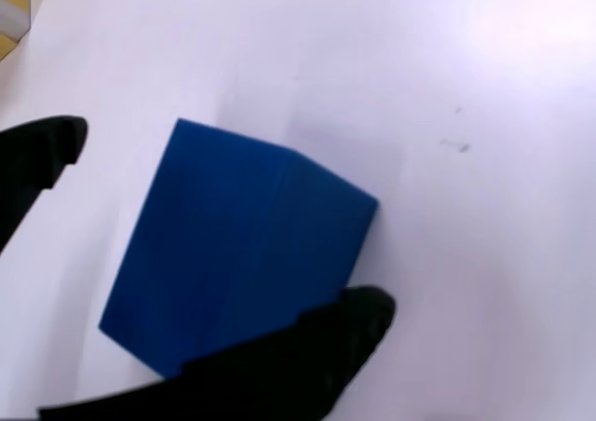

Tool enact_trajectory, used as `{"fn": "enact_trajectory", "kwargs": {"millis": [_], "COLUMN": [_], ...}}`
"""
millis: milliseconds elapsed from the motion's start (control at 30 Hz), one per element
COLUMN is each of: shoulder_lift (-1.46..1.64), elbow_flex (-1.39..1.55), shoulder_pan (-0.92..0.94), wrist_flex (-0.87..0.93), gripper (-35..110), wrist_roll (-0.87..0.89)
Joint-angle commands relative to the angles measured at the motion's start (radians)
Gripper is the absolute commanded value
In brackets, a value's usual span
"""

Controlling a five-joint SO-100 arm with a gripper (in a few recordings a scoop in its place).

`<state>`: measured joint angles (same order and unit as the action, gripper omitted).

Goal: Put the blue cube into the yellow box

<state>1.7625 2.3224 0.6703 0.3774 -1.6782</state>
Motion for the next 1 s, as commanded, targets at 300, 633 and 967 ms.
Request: {"fn": "enact_trajectory", "kwargs": {"millis": [300, 633, 967], "shoulder_lift": [0.035, 0.032, 0.078], "elbow_flex": [0.025, 0.051, 0.100], "shoulder_pan": [-0.077, -0.077, -0.080], "wrist_flex": [-0.041, -0.048, -0.124], "gripper": [42, 27, 11], "wrist_roll": [-0.003, -0.052, -0.140]}}
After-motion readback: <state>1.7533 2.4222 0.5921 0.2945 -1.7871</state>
